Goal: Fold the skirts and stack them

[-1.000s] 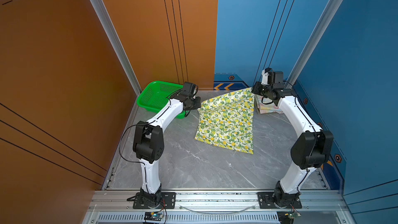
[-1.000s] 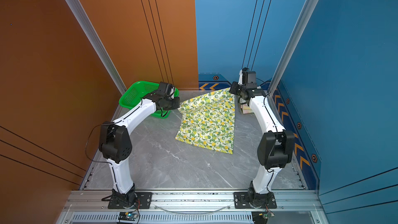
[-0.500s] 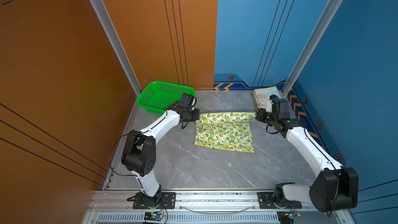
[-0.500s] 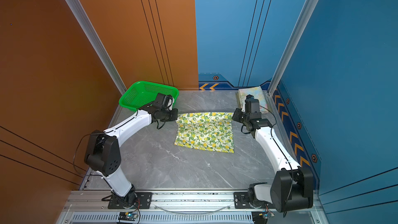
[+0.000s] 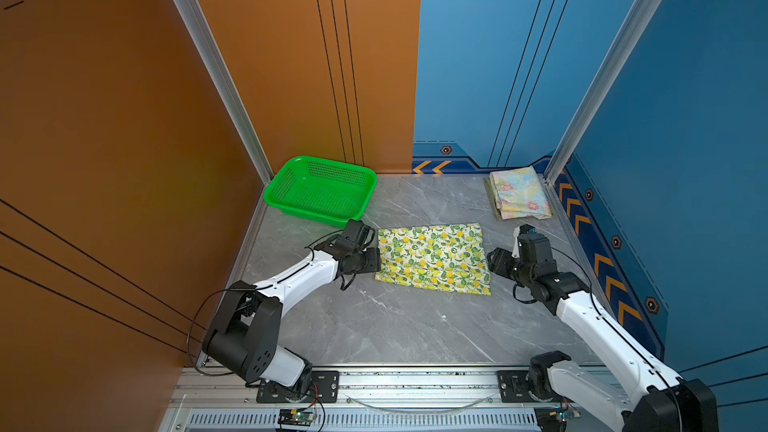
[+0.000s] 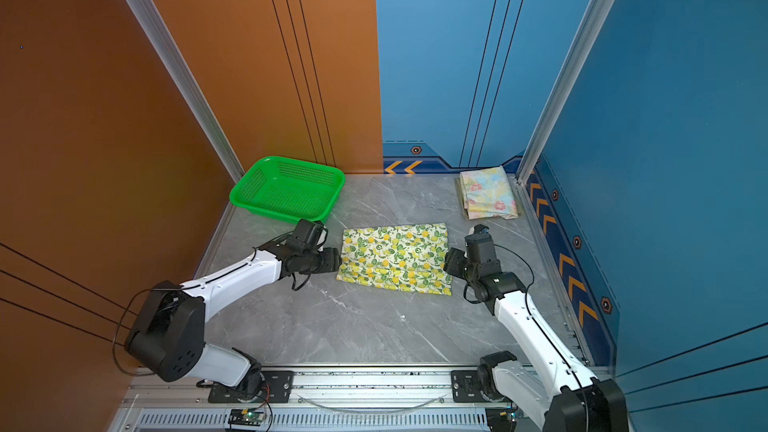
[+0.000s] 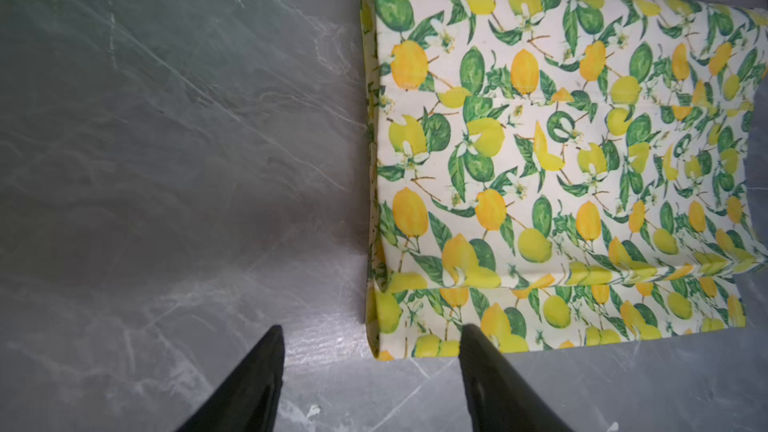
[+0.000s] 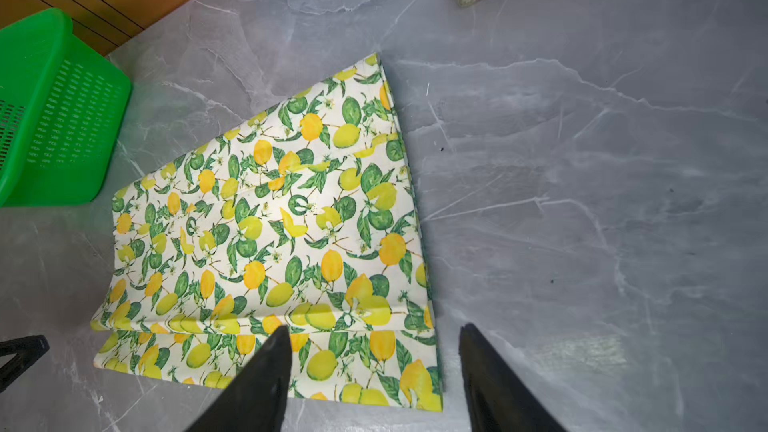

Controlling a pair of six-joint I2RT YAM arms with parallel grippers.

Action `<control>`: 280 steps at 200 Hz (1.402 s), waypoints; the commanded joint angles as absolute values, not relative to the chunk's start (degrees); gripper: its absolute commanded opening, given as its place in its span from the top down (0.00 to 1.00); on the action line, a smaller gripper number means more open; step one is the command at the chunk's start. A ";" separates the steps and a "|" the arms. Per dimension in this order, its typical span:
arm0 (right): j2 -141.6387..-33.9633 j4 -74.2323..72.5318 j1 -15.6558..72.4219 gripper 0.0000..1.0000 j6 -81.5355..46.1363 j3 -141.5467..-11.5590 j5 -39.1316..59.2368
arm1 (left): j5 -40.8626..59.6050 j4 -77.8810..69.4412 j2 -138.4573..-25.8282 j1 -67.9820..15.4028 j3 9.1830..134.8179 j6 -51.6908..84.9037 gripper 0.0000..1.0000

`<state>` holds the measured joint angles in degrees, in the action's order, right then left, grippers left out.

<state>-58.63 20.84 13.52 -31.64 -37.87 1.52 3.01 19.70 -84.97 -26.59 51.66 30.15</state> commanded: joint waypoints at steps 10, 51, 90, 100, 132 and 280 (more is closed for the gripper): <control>-66.07 24.37 14.51 0.38 -33.23 -40.51 0.19 | 1.29 18.11 -85.76 -27.12 53.02 32.40 0.32; -75.58 25.02 14.58 0.43 -33.47 -43.14 0.45 | 1.58 20.53 -91.43 -27.86 57.30 34.09 0.34; -79.64 22.38 14.51 0.47 -33.57 -42.54 0.79 | 1.71 20.74 -94.83 -28.82 58.62 34.74 0.37; -80.63 22.01 14.44 0.50 -33.57 -42.55 0.79 | 1.92 21.13 -95.70 -29.02 60.85 34.80 0.38; -82.83 19.36 14.11 0.57 -32.96 -42.28 0.90 | 1.98 21.36 -97.35 -29.79 61.74 35.07 0.47; -79.63 16.53 13.37 1.00 -30.64 -43.93 2.21 | 0.95 26.20 -96.29 -29.15 65.66 34.91 0.90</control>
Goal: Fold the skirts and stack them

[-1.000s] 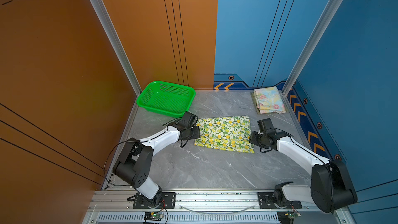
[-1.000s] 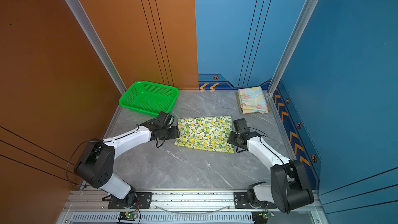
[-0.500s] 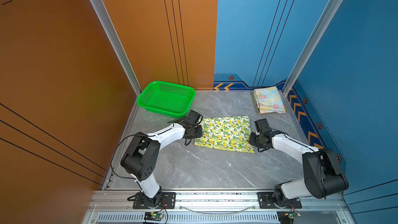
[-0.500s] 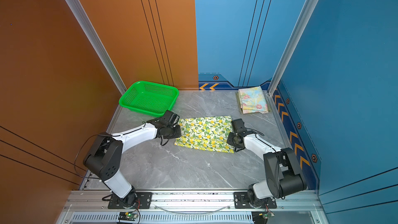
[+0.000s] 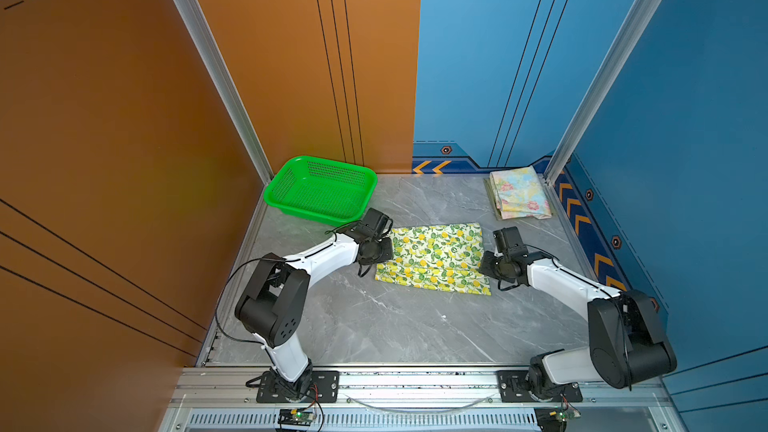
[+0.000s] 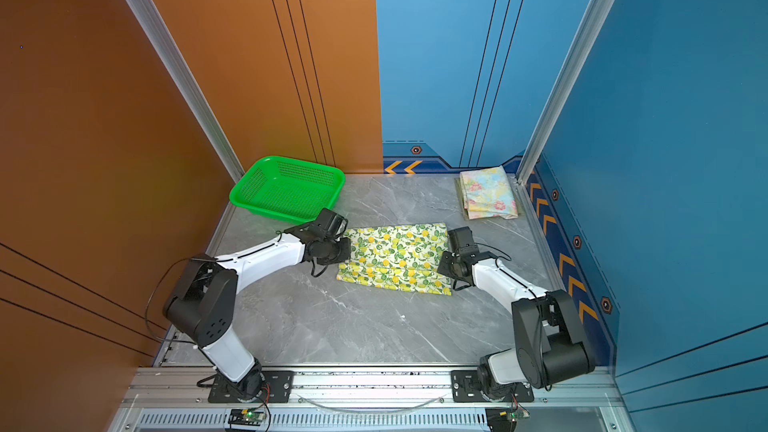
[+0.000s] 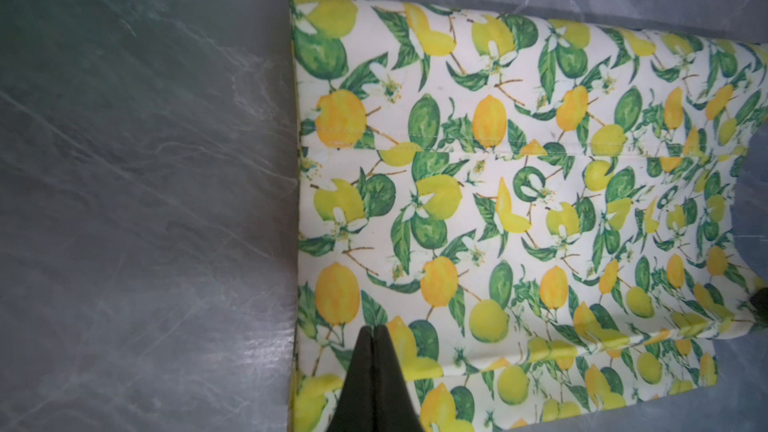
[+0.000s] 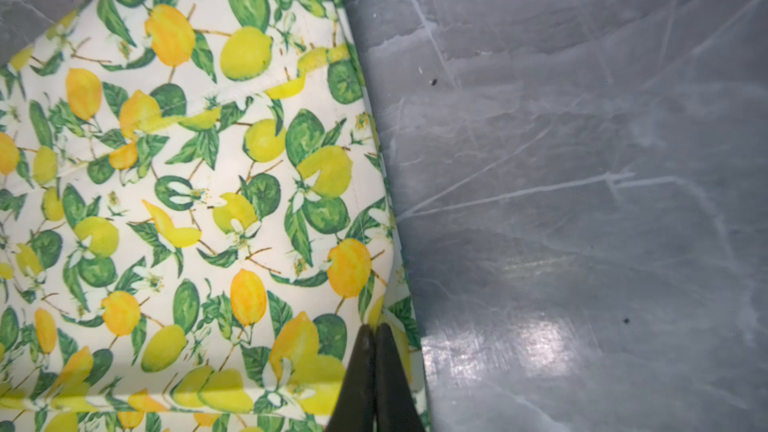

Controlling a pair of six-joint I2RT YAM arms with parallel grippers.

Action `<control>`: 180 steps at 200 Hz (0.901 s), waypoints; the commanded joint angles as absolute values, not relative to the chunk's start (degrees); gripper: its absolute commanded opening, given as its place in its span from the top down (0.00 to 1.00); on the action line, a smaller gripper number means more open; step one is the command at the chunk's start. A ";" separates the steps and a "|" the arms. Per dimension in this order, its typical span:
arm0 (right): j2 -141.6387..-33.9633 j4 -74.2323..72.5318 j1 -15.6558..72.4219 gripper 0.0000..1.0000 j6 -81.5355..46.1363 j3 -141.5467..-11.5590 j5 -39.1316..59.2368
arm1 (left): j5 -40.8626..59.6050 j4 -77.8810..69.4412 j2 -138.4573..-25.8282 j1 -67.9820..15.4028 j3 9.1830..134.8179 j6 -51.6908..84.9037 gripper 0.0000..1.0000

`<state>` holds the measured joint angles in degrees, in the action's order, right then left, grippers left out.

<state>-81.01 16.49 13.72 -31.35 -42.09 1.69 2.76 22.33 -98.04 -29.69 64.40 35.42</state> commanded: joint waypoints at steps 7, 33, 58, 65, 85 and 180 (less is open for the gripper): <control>-79.62 16.66 13.39 1.00 -30.59 -44.04 2.35 | 0.86 26.35 -95.96 -29.09 65.20 34.97 0.79; -79.68 16.79 13.54 1.00 -30.74 -43.83 2.65 | 0.55 26.80 -95.32 -28.56 63.28 35.74 0.54; -79.97 16.45 13.88 1.00 -30.85 -43.84 2.86 | 1.02 26.70 -96.00 -28.01 62.13 35.84 0.50; -80.04 16.48 14.02 1.00 -30.89 -43.86 2.75 | 1.39 26.13 -96.22 -28.04 61.97 35.81 0.50; -80.21 16.34 14.14 1.00 -30.92 -43.86 2.77 | 2.09 24.97 -97.14 -27.92 61.92 35.96 0.52; -80.73 15.78 14.33 1.00 -30.98 -43.70 2.57 | 4.21 23.13 -100.41 -27.99 62.83 36.81 0.69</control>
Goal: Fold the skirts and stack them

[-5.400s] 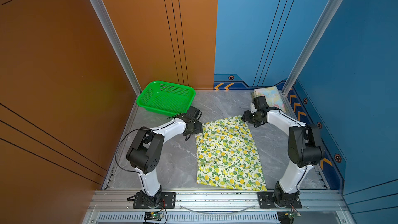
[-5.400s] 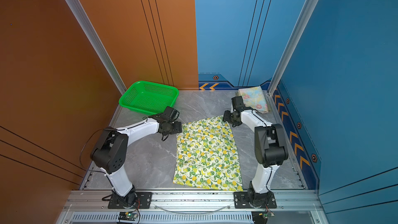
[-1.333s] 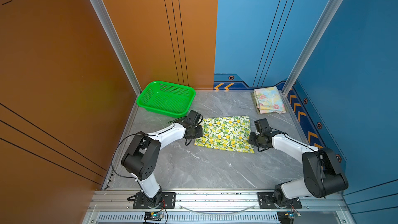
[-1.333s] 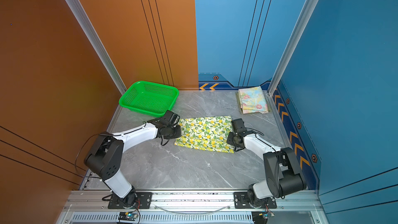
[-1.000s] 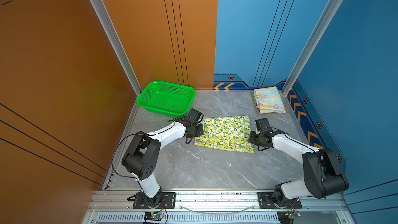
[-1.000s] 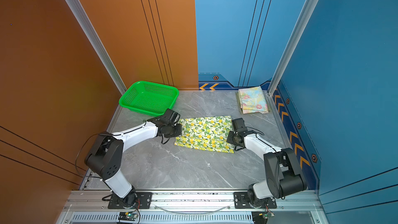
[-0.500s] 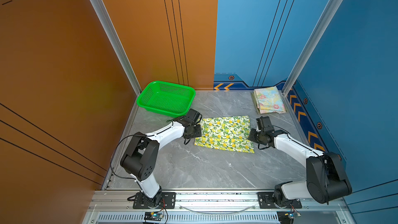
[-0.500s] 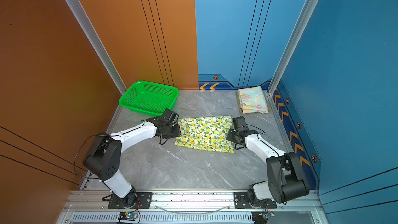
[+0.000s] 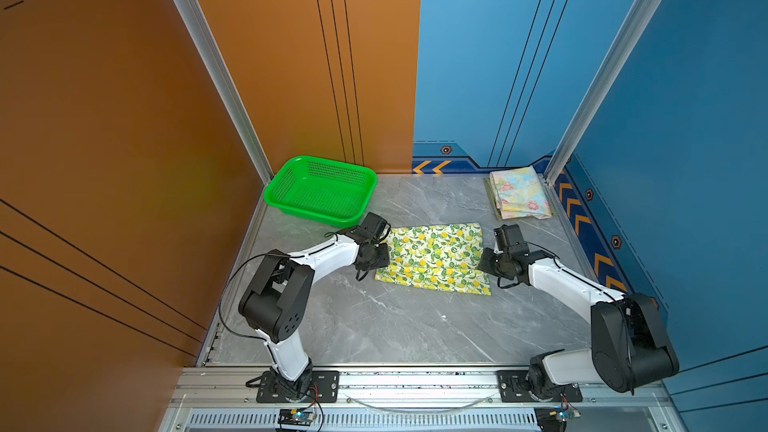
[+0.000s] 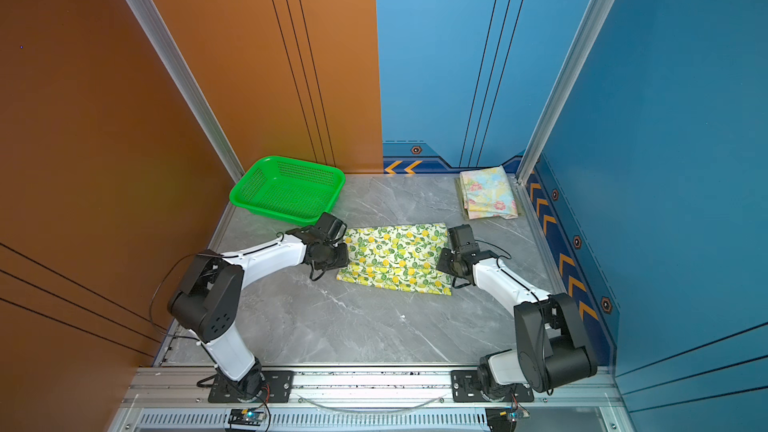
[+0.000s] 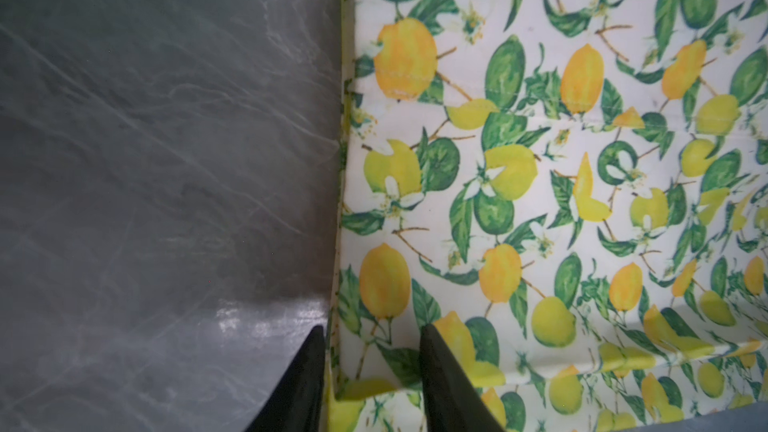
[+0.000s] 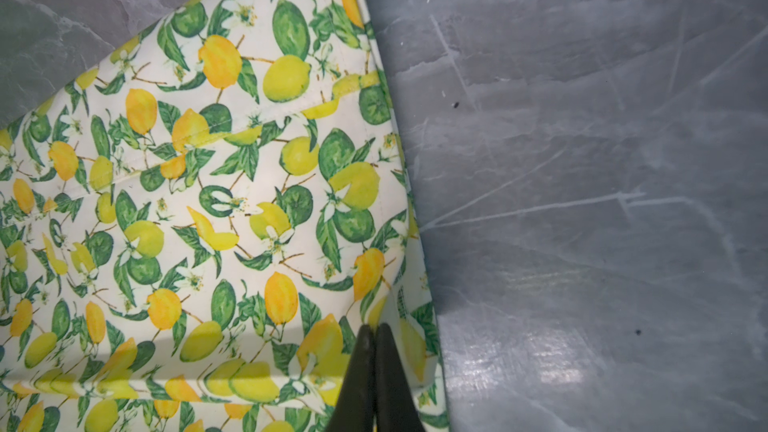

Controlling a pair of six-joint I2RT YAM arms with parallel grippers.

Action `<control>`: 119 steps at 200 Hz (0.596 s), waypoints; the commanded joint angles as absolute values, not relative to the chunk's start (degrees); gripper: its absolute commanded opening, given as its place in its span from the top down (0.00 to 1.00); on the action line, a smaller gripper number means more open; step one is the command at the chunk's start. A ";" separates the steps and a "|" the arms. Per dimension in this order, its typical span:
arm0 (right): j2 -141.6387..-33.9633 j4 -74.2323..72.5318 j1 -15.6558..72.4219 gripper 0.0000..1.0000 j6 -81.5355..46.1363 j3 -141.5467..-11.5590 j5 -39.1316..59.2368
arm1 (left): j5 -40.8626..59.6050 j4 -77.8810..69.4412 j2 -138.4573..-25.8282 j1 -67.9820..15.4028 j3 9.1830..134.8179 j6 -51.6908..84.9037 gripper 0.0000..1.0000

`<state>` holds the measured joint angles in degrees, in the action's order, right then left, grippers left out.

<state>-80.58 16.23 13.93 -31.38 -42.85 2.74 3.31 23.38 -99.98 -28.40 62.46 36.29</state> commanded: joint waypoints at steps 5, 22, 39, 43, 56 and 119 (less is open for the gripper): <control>-80.72 15.74 14.39 1.00 -31.02 -43.68 2.49 | 4.32 23.12 -100.45 -28.01 62.91 36.83 0.73; -80.85 15.73 14.34 1.00 -30.95 -43.76 2.52 | 4.71 23.12 -100.63 -28.08 63.41 36.91 0.86; -80.70 15.72 14.35 1.00 -31.02 -43.78 2.52 | 4.91 23.03 -100.56 -28.14 63.71 36.91 0.95; -80.77 15.65 14.33 1.00 -31.03 -43.77 2.53 | 4.92 23.02 -100.50 -28.13 63.73 36.91 0.99; -80.74 15.72 14.33 1.00 -30.94 -43.86 2.46 | 5.01 23.03 -100.24 -28.10 63.97 36.92 1.00; -79.57 16.47 14.17 1.00 -30.60 -45.81 2.18 | 4.84 24.94 -97.08 -26.51 66.24 35.90 1.00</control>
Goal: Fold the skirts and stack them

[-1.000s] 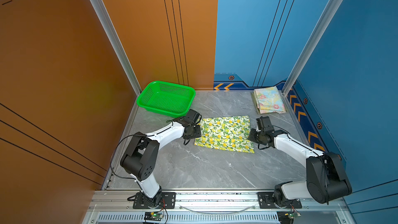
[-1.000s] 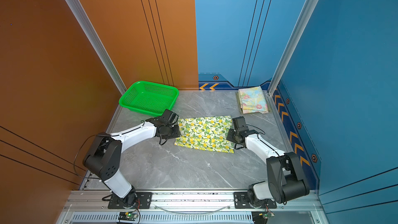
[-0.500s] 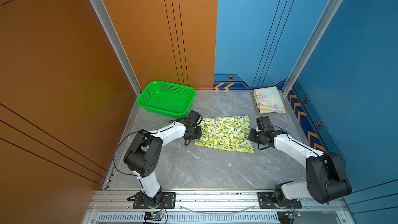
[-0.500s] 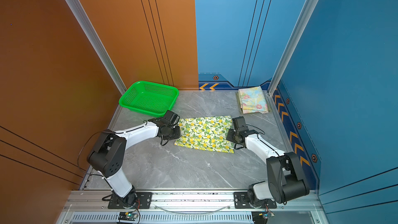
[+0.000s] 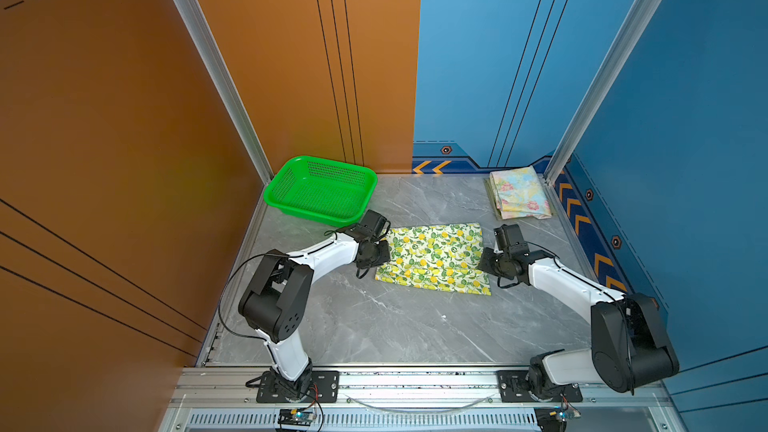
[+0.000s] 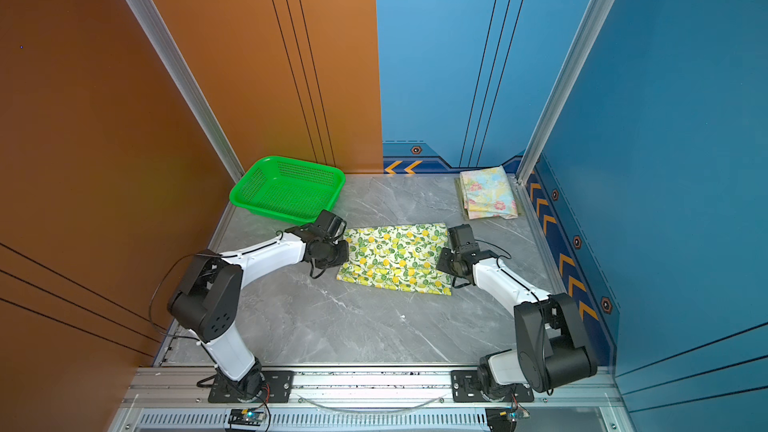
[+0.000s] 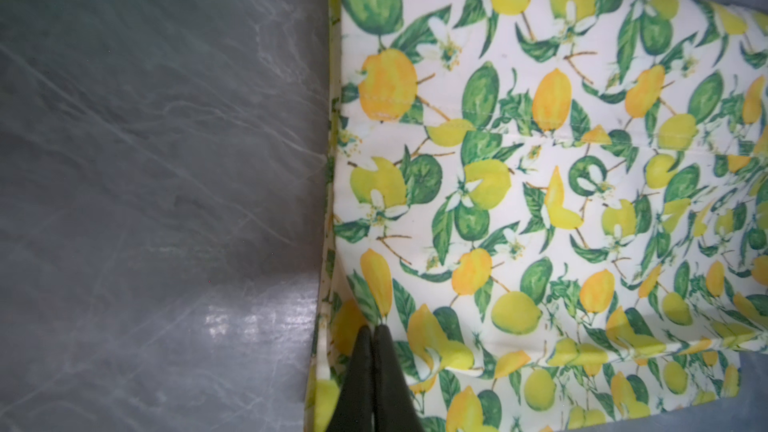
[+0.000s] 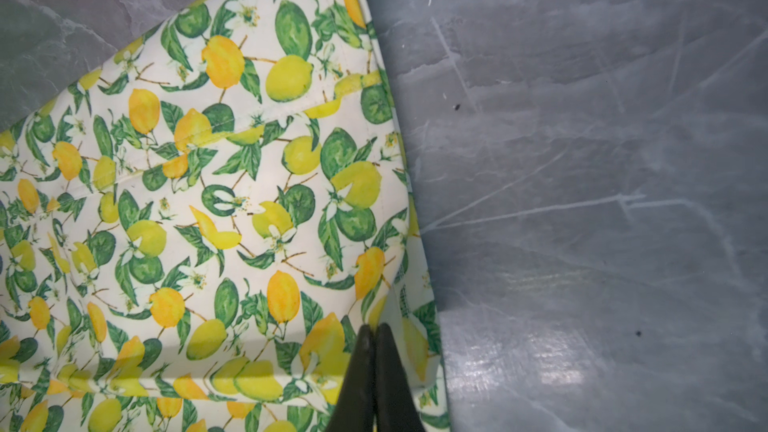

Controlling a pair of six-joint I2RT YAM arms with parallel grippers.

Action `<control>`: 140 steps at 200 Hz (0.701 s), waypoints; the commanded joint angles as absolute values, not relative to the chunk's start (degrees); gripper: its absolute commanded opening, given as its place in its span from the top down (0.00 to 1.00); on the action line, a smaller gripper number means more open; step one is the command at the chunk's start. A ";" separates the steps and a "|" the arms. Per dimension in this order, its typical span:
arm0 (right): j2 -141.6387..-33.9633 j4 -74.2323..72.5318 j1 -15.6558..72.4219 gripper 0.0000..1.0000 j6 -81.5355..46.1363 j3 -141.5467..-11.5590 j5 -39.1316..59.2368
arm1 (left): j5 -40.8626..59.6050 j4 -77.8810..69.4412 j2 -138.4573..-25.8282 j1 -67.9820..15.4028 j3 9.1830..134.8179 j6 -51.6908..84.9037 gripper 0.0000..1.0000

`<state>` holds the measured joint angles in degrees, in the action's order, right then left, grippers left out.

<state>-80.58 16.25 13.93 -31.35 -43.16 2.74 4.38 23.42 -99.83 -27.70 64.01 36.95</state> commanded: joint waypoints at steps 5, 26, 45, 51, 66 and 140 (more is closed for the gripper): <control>-79.37 16.70 14.11 1.00 -30.50 -46.16 2.05 | 4.85 25.27 -96.64 -26.21 66.49 35.80 1.00; -78.45 18.02 13.81 1.00 -29.99 -47.73 1.96 | 4.69 26.41 -94.59 -25.27 67.04 35.34 1.00; -76.99 19.62 13.81 1.00 -29.76 -48.93 1.84 | 4.87 26.63 -92.47 -24.80 66.54 35.26 1.00; -76.26 20.13 13.83 1.00 -29.79 -49.04 1.72 | 4.81 26.65 -91.80 -24.74 66.26 35.29 1.00; -74.72 21.24 13.89 1.00 -29.87 -49.00 1.39 | 4.94 26.63 -90.40 -24.93 65.36 35.44 1.00; -66.27 22.62 14.42 1.00 -32.08 -39.80 0.43 | 4.05 22.31 -86.92 -27.95 55.06 38.05 1.00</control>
<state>-68.40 20.01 13.96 -31.05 -43.55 2.48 4.38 23.22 -87.96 -26.52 58.48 36.99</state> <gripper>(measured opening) 0.047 0.045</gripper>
